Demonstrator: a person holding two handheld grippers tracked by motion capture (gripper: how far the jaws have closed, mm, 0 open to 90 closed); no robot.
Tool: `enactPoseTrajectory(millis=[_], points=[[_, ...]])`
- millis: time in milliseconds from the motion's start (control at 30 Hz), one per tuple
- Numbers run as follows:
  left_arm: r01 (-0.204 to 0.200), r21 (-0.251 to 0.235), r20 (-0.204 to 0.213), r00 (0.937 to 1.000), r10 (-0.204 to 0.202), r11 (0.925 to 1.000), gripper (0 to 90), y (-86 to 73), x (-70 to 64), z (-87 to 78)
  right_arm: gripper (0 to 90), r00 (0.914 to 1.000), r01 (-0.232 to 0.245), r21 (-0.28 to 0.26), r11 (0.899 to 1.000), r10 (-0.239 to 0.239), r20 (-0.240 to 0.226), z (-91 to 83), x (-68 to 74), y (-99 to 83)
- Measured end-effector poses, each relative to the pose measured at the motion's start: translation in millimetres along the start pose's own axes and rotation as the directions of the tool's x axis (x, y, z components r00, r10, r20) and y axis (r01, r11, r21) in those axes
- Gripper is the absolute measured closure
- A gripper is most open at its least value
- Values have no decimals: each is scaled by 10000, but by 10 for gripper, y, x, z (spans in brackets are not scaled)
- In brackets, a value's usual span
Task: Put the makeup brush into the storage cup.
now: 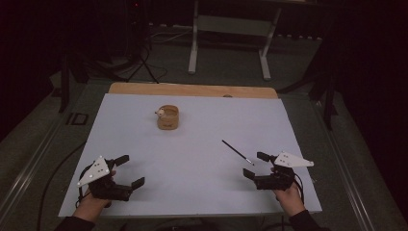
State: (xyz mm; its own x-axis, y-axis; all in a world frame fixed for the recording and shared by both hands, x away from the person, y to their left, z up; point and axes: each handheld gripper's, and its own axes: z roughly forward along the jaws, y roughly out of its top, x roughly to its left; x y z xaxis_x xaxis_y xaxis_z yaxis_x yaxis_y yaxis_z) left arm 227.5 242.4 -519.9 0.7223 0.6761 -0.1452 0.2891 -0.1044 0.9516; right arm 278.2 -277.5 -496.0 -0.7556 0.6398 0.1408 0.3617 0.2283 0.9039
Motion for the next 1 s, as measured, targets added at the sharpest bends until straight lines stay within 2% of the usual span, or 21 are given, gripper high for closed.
enactPoseTrajectory(millis=[100,333,367,600,633,767,900,1000], points=[[12,-102,66,10000,-11,9999,0,10,1,-14,102,9999,114,97,9999,-114,-42,4,20,-2],[-106,-12,146,9998,107,9999,0,9,-9,-8,102,9996,89,283,9996,-81,-268,37,27,-18],[-77,-82,151,9999,78,9999,0,14,-11,-13,102,9994,211,370,9991,-200,-298,48,38,-18],[-98,-191,129,9999,100,9998,0,24,-15,-28,103,9985,395,147,9991,-389,-389,18,89,35],[-95,-199,123,9999,97,9998,0,26,-18,-31,103,9970,598,189,9980,-587,-506,26,128,57],[-128,-254,118,9998,131,9996,0,30,-24,-34,103,9949,787,258,9966,-769,-653,27,173,119],[-102,-287,133,9999,105,9995,0,31,-21,-34,103,9940,990,-33,9951,-990,-466,-15,210,308],[-107,-298,131,9999,111,9995,0,32,-22,-36,104,9938,1049,-3,9945,-1048,-381,-17,211,339]])
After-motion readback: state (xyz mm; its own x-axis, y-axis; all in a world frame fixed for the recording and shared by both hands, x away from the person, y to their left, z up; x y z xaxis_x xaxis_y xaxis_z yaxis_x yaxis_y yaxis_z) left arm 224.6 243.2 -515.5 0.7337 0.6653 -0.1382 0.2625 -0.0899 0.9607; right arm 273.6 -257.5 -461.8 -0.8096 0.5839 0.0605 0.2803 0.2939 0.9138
